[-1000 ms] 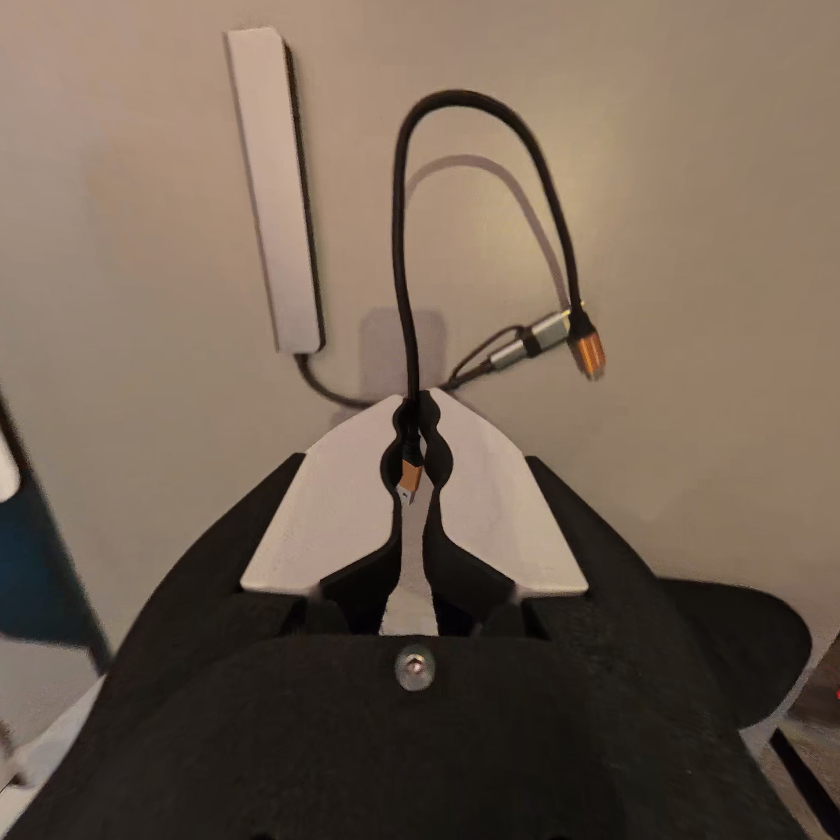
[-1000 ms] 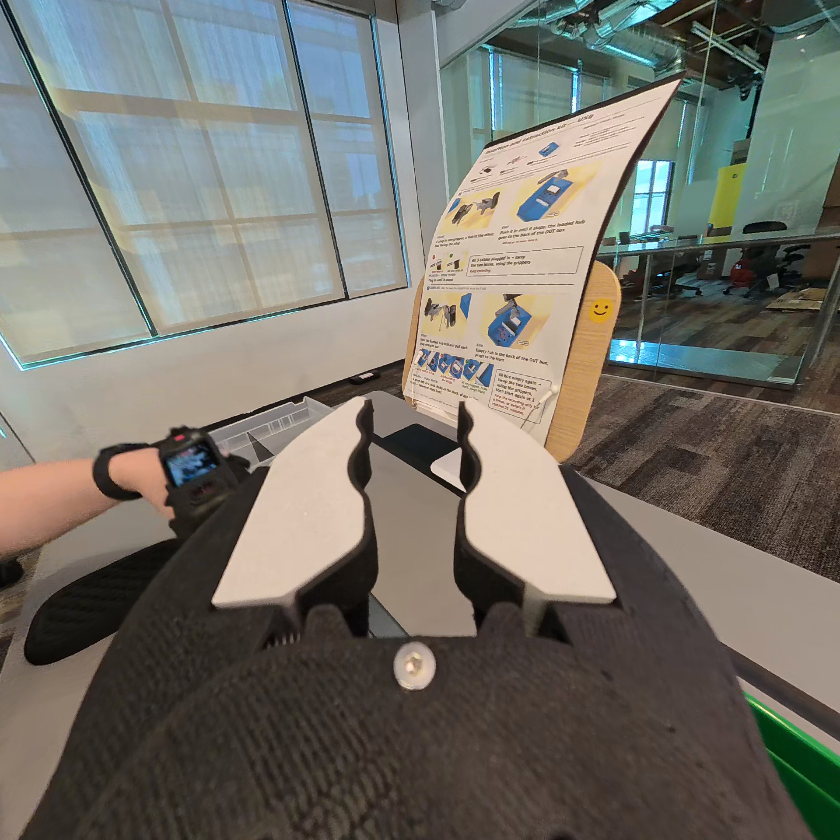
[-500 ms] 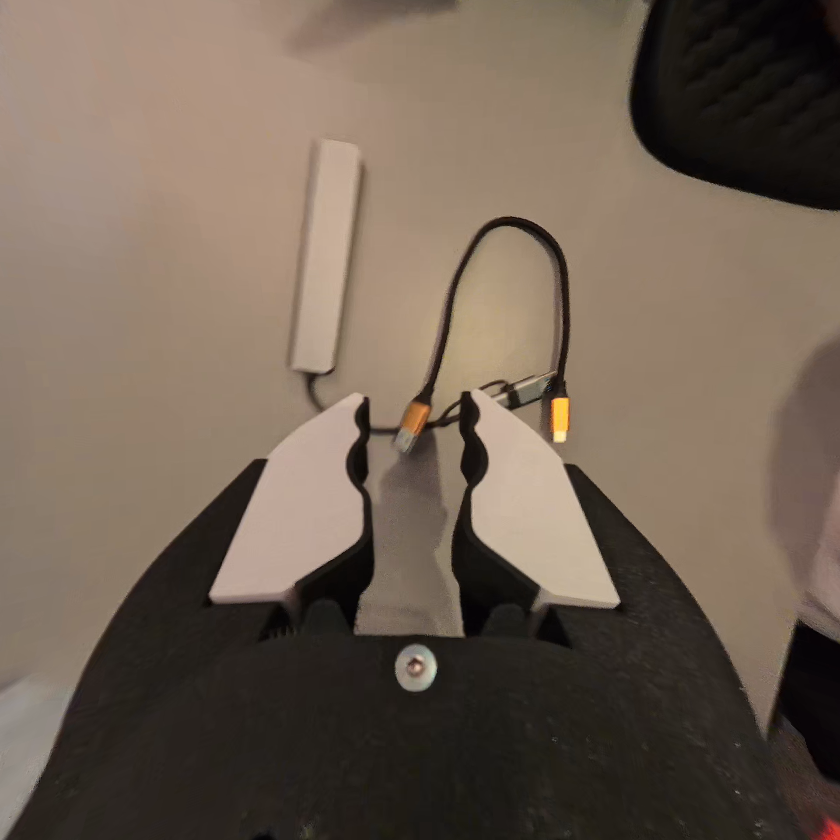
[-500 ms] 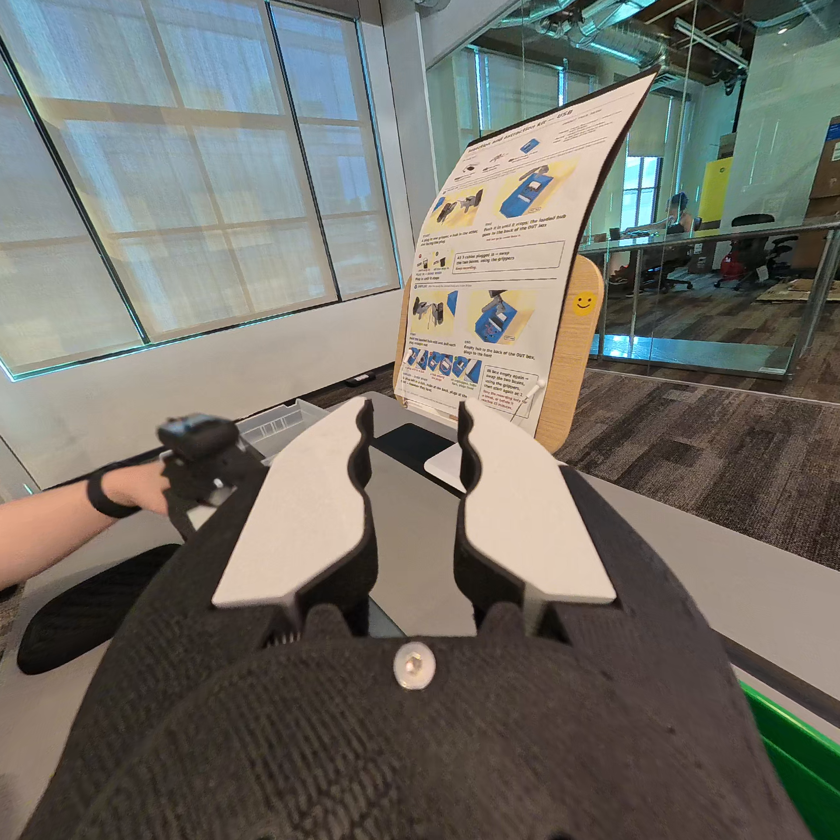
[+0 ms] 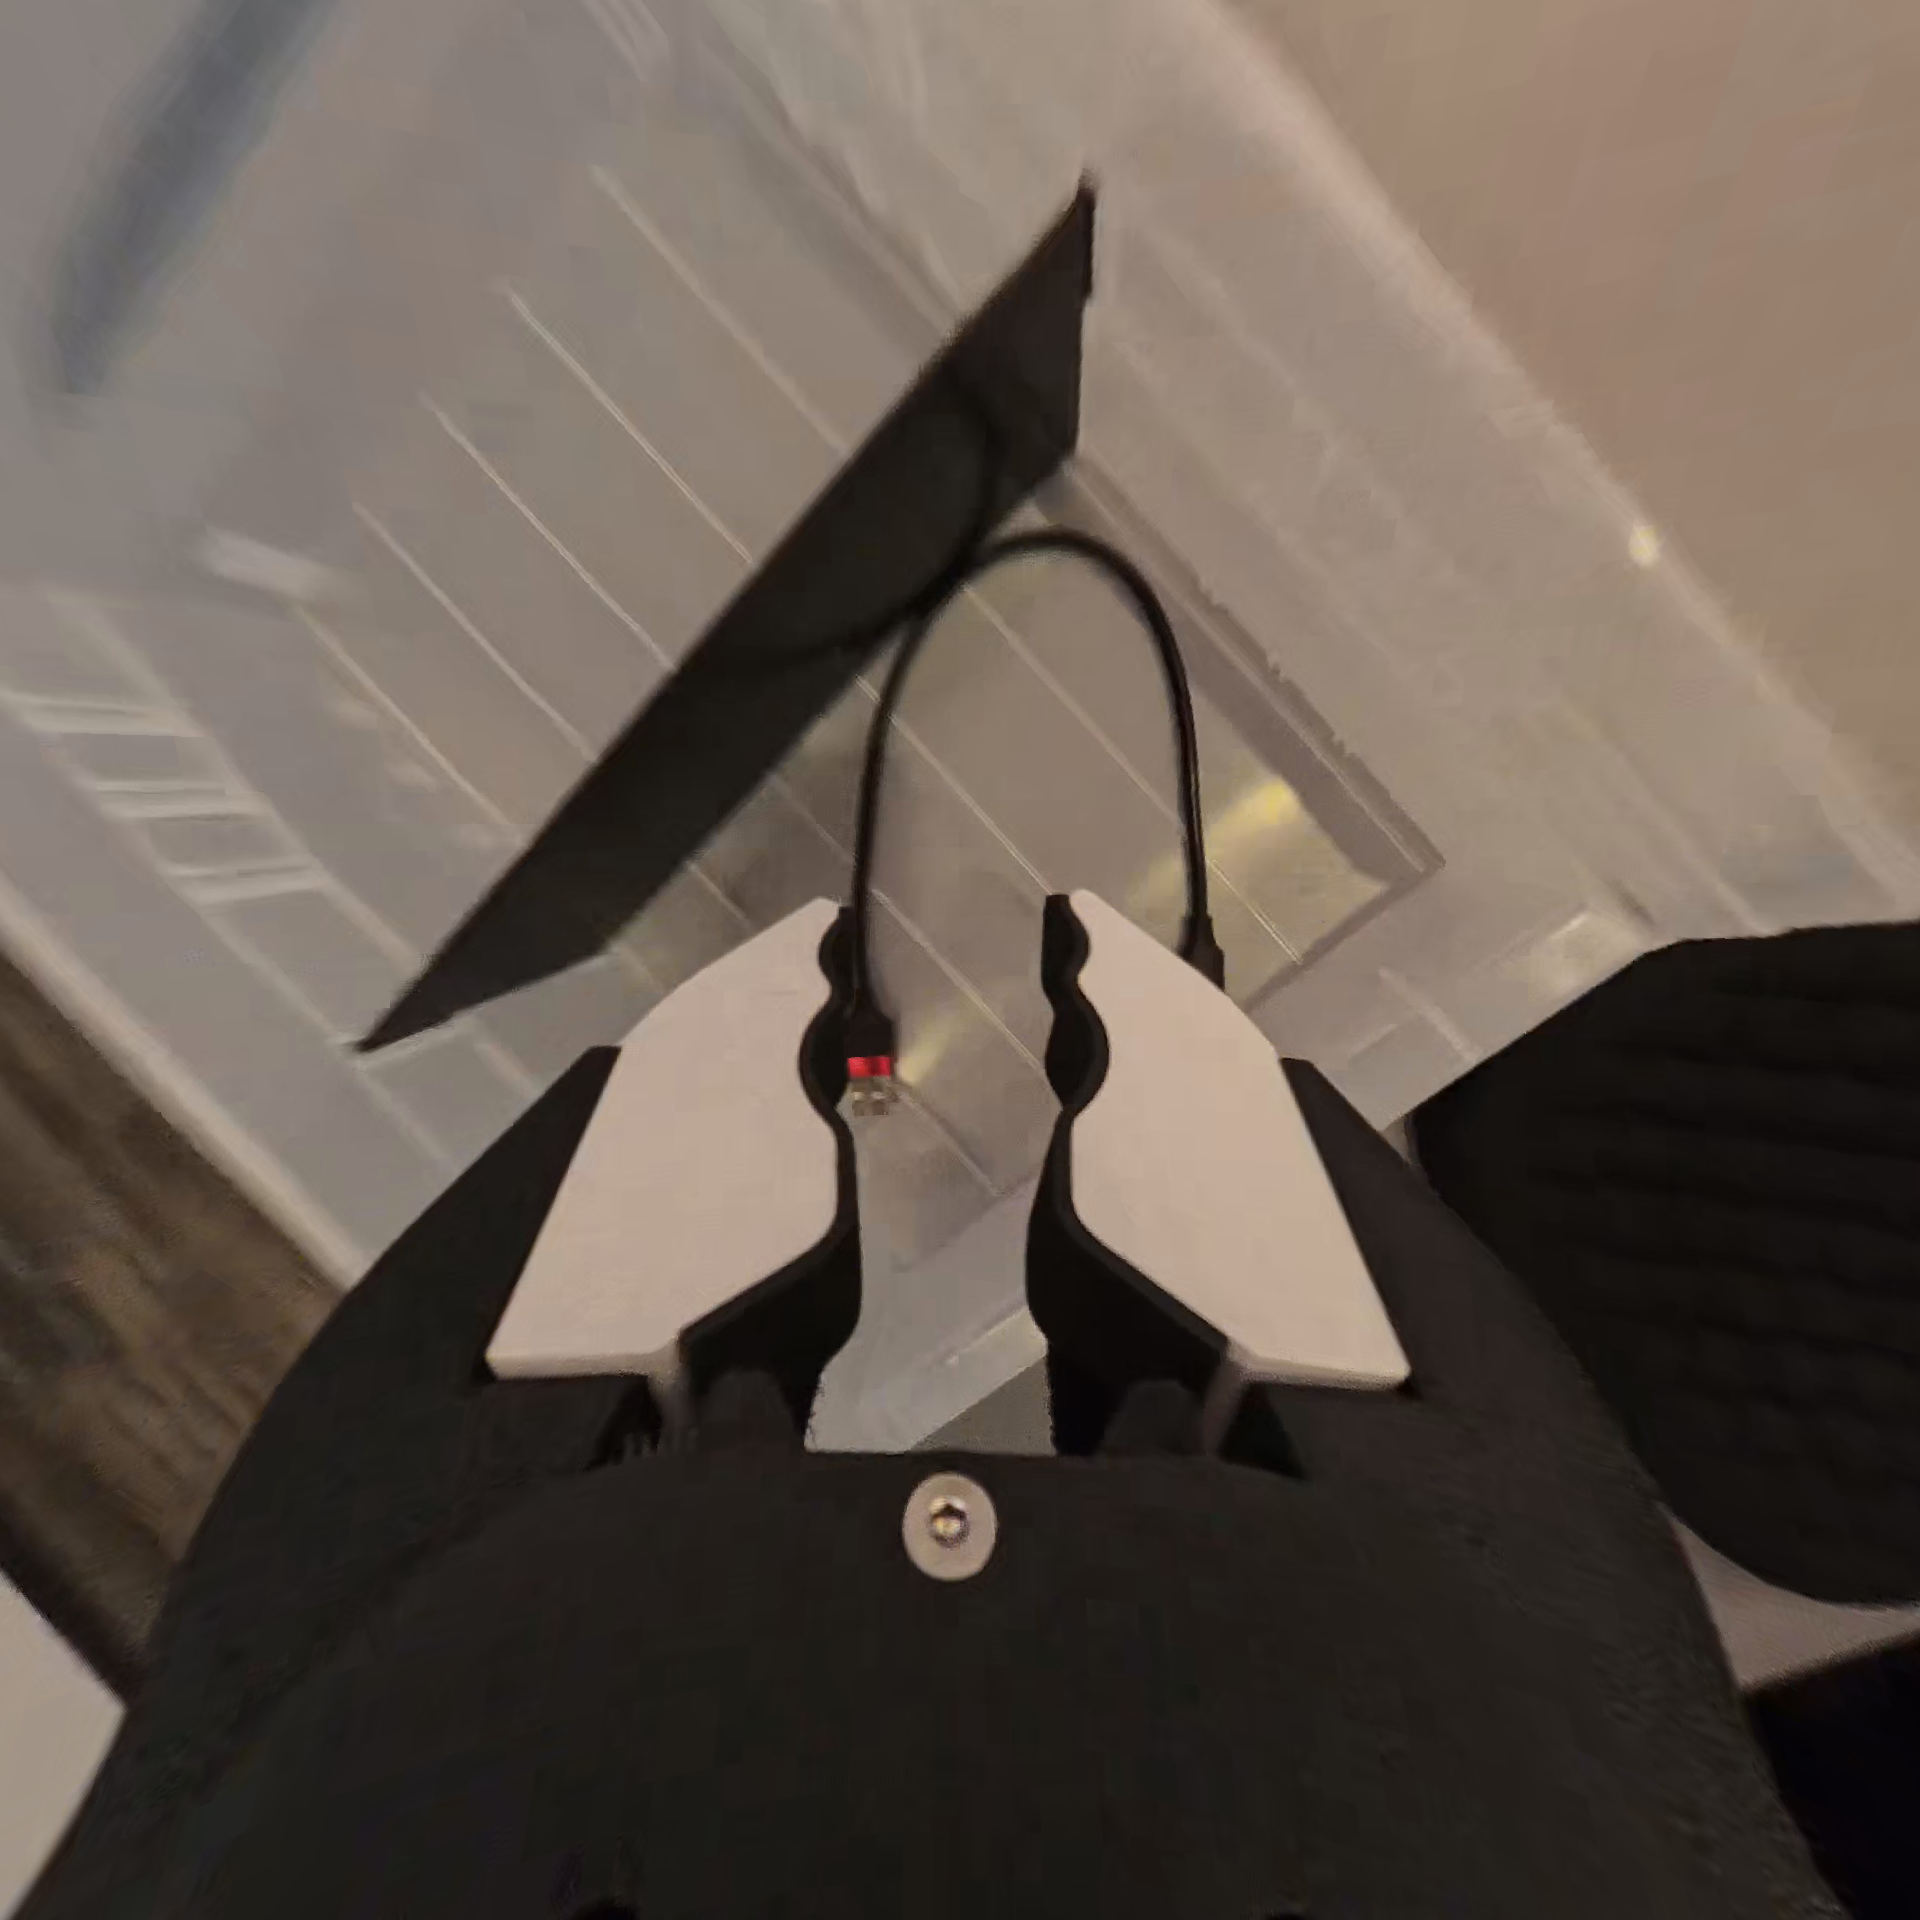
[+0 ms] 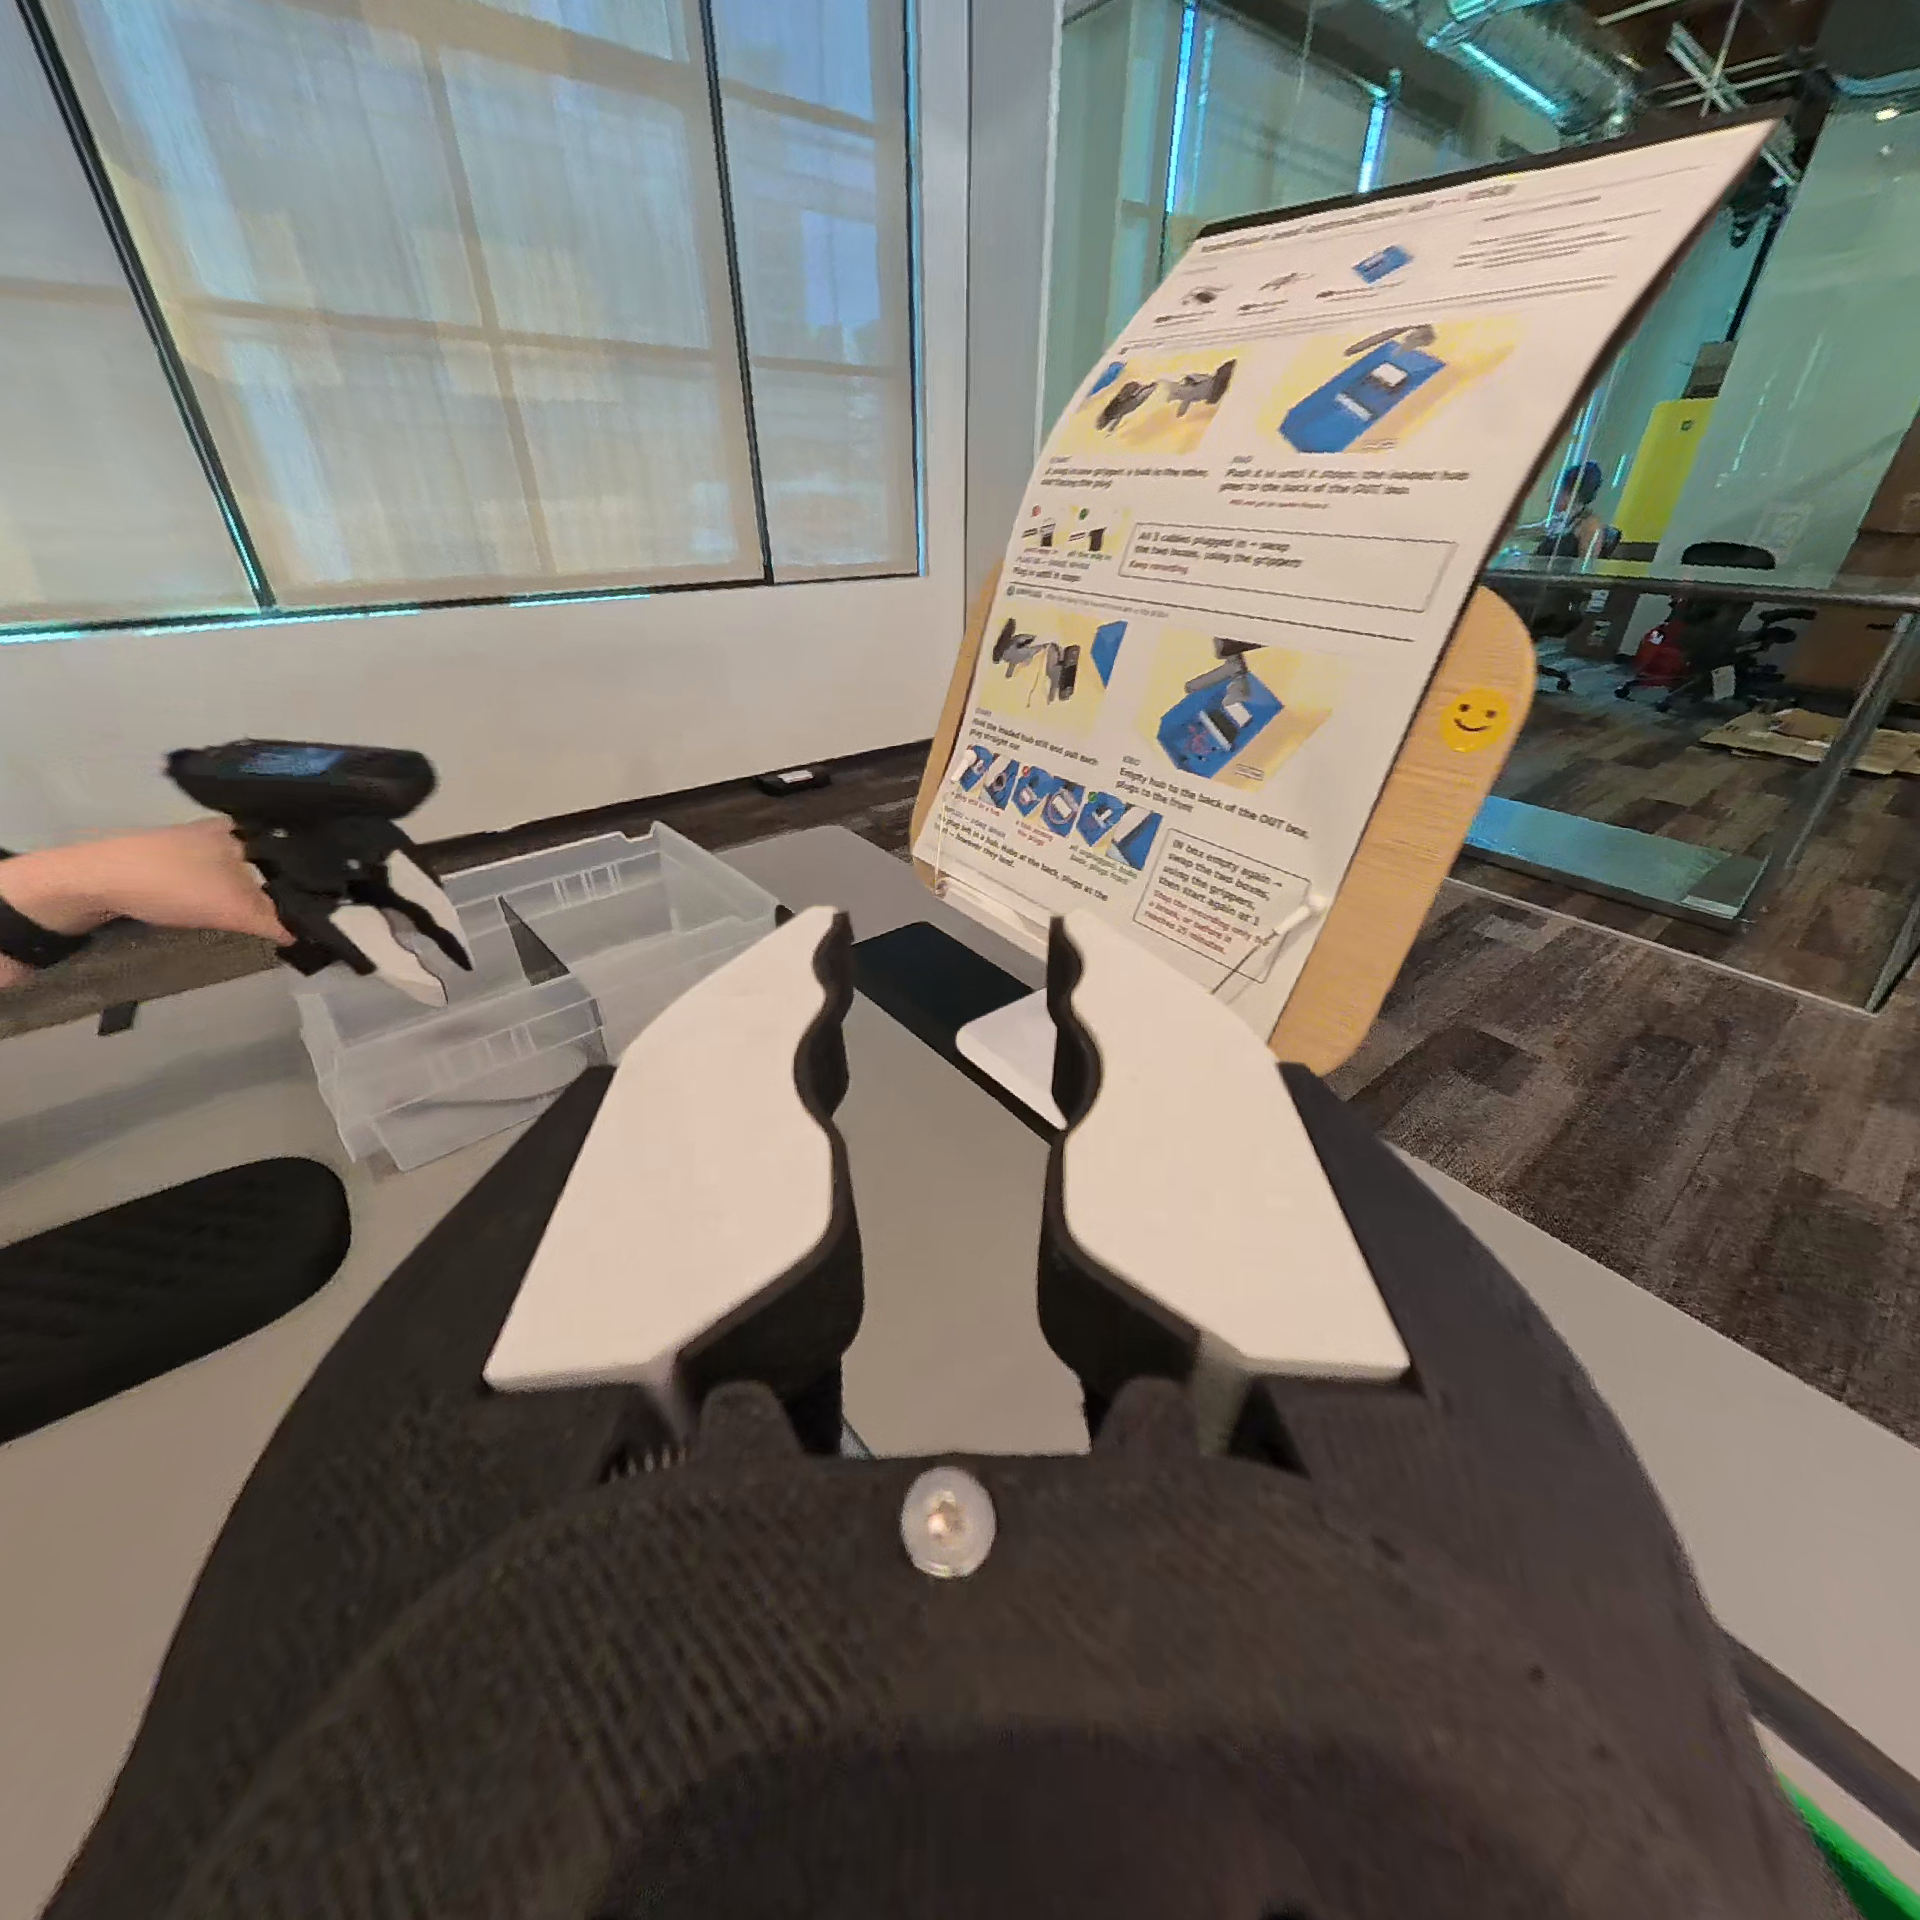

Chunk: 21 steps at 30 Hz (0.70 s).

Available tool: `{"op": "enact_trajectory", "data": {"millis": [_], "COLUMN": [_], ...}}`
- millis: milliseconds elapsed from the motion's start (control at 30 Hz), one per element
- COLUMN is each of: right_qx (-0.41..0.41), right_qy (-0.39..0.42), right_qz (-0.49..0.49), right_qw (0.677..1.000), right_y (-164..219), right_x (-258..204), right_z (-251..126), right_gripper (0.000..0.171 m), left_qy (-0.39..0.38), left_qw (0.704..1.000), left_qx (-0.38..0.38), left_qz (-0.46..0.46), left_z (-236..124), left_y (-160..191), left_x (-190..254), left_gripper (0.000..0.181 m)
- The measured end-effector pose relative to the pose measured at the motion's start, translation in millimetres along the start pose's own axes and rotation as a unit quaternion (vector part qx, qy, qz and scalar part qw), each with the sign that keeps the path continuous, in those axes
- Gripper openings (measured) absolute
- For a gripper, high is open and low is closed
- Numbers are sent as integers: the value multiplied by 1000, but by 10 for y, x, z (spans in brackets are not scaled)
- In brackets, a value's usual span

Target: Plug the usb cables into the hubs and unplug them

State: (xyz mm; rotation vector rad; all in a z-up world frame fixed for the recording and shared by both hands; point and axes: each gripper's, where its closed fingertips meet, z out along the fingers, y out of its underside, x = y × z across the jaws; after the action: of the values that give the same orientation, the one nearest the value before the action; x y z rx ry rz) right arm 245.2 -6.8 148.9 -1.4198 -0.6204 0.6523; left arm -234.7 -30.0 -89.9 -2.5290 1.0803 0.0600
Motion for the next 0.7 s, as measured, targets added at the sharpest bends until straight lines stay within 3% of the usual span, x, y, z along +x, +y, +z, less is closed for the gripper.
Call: {"op": "enact_trajectory", "data": {"millis": [33, 233, 300, 367, 500, 700], "right_qx": [-1, -6, -6, -7, -13, -5], "right_qy": [-2, -11, -12, -12, -11, -29], "right_qz": [-7, -23, -21, -15, -14, -14], "right_qw": [1000, 1000, 1000, 1000, 1000, 999], "right_y": [1, 2, 7, 21, 56, 34], "right_x": [-35, -127, -113, -93, -67, -113], "right_z": [25, 63, 61, 60, 72, 54], "right_gripper": [37, 36, 37, 37, 36, 34], "left_qy": [24, -20, 11, 9, 51, 37], "left_qw": [999, 987, 987, 987, 986, 985], "left_qx": [-25, -161, -162, -161, -161, -166], "left_qz": [-8, 9, 3, -8, -19, -7], "left_z": [115, 498, 557, 570, 585, 586], "left_y": [60, 424, 412, 393, 385, 380], "left_x": [27, -310, -252, -295, -204, -198], "left_gripper": [35, 39, 28, 29, 6, 3]}}
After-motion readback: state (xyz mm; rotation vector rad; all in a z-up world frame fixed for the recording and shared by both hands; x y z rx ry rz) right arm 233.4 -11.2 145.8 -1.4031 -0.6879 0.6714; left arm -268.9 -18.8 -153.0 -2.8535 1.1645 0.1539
